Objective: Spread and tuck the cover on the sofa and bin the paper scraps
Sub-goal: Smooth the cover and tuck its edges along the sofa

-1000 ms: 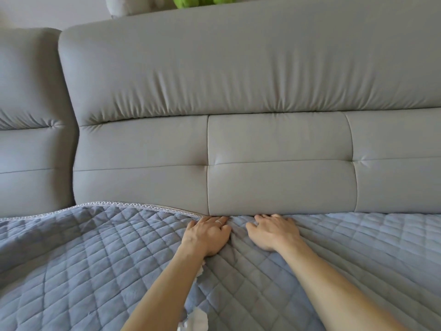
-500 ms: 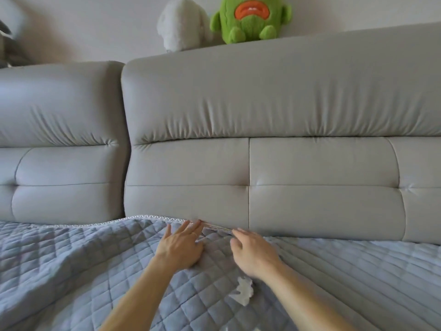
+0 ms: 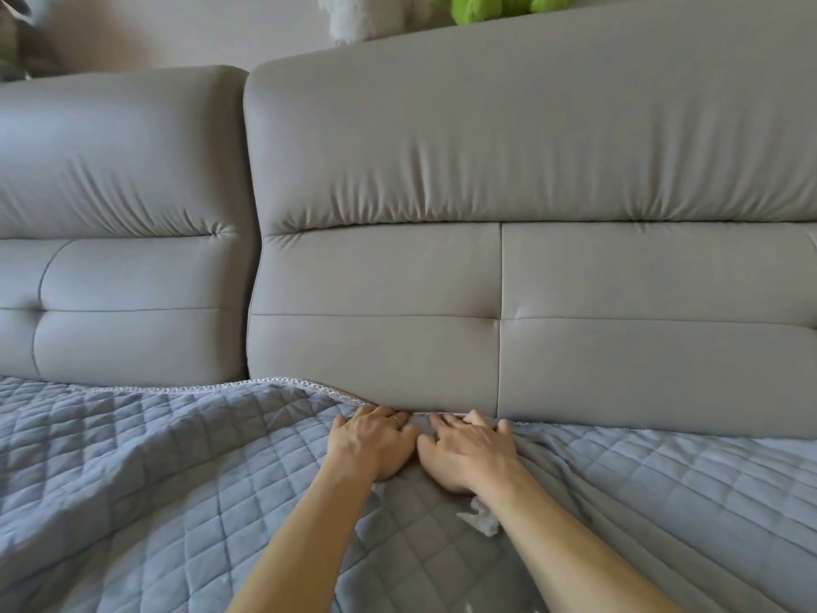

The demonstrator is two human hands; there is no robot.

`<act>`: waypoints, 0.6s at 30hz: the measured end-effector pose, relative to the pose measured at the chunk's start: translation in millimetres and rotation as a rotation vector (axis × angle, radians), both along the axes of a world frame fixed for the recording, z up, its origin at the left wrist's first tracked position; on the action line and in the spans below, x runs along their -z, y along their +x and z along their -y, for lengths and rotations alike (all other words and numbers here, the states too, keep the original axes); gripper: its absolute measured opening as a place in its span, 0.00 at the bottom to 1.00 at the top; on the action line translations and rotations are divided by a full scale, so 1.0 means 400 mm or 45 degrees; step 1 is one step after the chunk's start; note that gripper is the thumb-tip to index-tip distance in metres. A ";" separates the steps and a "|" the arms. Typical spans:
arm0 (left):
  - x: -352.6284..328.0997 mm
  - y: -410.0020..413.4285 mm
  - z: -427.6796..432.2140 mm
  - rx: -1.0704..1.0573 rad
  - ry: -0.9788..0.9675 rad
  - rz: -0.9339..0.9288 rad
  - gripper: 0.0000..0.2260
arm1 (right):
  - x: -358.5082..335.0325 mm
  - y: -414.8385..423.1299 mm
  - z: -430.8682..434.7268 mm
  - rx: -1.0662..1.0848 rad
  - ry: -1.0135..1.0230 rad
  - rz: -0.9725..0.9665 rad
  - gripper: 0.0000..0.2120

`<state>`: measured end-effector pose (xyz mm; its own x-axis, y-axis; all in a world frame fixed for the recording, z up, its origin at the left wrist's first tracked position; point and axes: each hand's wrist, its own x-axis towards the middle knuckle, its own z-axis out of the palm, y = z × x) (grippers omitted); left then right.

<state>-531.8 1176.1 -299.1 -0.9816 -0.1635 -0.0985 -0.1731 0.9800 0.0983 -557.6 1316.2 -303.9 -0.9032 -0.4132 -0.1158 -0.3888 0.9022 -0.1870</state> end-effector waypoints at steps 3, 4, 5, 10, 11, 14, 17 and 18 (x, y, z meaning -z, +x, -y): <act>0.032 -0.004 0.009 -0.021 -0.047 0.023 0.23 | 0.036 -0.005 0.022 0.022 -0.013 0.031 0.29; 0.048 -0.001 0.008 -0.049 -0.033 0.023 0.23 | 0.049 -0.005 0.028 0.033 -0.018 0.039 0.29; 0.067 0.005 0.008 -0.077 -0.011 0.015 0.22 | 0.066 -0.001 0.034 0.036 -0.016 0.045 0.28; 0.065 0.042 0.007 -0.183 -0.020 -0.332 0.22 | 0.070 0.033 0.043 0.163 -0.186 -0.158 0.30; 0.047 0.039 0.006 -0.199 -0.002 -0.365 0.22 | 0.055 0.031 0.043 0.200 -0.203 -0.175 0.31; 0.028 0.041 -0.004 -0.183 0.078 -0.271 0.24 | 0.030 0.032 0.026 0.218 -0.124 -0.101 0.33; 0.044 0.062 -0.003 -0.140 0.115 -0.110 0.24 | 0.039 0.041 0.013 0.182 -0.006 -0.008 0.34; 0.053 0.059 0.005 -0.135 0.119 -0.067 0.24 | 0.047 0.036 0.017 0.175 0.000 0.006 0.34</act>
<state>-508.0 1174.1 -320.3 -0.9636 -0.2589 -0.0667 -0.2671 0.9427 0.2001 -543.1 1309.4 -322.9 -0.9508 -0.2855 -0.1203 -0.2605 0.9469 -0.1883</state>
